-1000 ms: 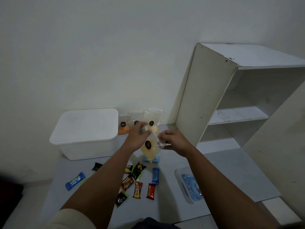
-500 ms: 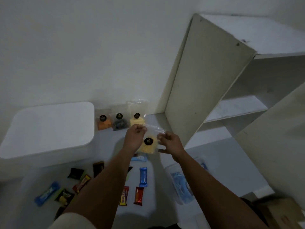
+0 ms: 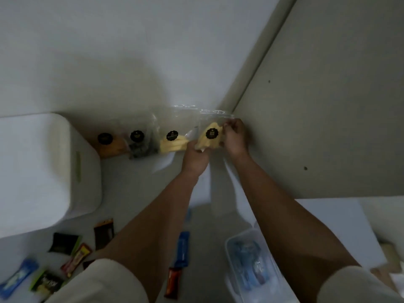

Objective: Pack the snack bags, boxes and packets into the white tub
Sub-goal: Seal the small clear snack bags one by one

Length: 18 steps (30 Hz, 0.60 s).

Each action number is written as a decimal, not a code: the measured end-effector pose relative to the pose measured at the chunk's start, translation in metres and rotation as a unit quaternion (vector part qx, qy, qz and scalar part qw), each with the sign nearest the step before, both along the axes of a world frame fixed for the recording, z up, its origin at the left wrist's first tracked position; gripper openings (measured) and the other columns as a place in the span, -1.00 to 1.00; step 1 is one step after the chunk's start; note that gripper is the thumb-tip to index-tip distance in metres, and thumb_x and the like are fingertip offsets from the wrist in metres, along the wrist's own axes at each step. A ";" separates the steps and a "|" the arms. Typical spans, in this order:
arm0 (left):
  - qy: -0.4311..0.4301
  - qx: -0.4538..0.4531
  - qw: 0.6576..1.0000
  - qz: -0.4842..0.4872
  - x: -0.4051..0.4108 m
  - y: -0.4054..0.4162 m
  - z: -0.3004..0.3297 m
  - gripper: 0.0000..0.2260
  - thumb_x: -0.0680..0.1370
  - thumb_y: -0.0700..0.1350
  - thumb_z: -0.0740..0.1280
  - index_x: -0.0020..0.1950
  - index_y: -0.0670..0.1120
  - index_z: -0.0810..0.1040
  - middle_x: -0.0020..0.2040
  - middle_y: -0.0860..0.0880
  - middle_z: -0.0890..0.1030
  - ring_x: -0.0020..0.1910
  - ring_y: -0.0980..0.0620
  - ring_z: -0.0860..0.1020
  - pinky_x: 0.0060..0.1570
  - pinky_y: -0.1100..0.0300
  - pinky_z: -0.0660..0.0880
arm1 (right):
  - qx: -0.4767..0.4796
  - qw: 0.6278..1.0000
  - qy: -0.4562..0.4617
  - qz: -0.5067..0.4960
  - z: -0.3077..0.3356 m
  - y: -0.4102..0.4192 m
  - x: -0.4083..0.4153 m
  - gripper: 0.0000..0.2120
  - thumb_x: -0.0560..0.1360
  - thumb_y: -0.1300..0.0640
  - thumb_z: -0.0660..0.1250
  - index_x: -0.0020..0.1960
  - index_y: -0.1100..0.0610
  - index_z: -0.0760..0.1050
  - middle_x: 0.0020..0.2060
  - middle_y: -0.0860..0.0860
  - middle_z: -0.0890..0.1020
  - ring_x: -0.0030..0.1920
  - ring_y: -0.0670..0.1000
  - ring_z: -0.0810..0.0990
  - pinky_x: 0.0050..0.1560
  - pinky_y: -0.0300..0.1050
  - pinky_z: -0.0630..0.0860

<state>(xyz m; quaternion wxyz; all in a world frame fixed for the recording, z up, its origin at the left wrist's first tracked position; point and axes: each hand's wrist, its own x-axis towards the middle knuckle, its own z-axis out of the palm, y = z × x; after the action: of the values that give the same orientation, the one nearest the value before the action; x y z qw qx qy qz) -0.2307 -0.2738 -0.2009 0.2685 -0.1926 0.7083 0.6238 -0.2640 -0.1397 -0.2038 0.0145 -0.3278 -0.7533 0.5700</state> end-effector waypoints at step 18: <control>-0.004 0.040 0.998 -0.044 0.053 -0.085 0.040 -0.79 0.57 -0.09 0.38 0.21 0.03 0.55 0.09 -0.12 0.65 0.00 -0.06 0.64 -0.01 0.11 0.53 | 0.046 0.997 0.022 -0.063 0.006 -0.057 0.060 -0.54 0.51 0.17 0.22 0.40 0.12 0.44 0.20 0.14 0.60 0.19 0.17 0.59 0.29 0.15 0.52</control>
<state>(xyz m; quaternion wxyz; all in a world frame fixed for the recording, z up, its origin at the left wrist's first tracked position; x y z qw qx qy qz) -0.1773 -0.3592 -0.1606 0.3064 -0.1530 0.6893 0.6384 -0.2044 -0.1964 -0.1976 0.0819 -0.3611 -0.7562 0.5395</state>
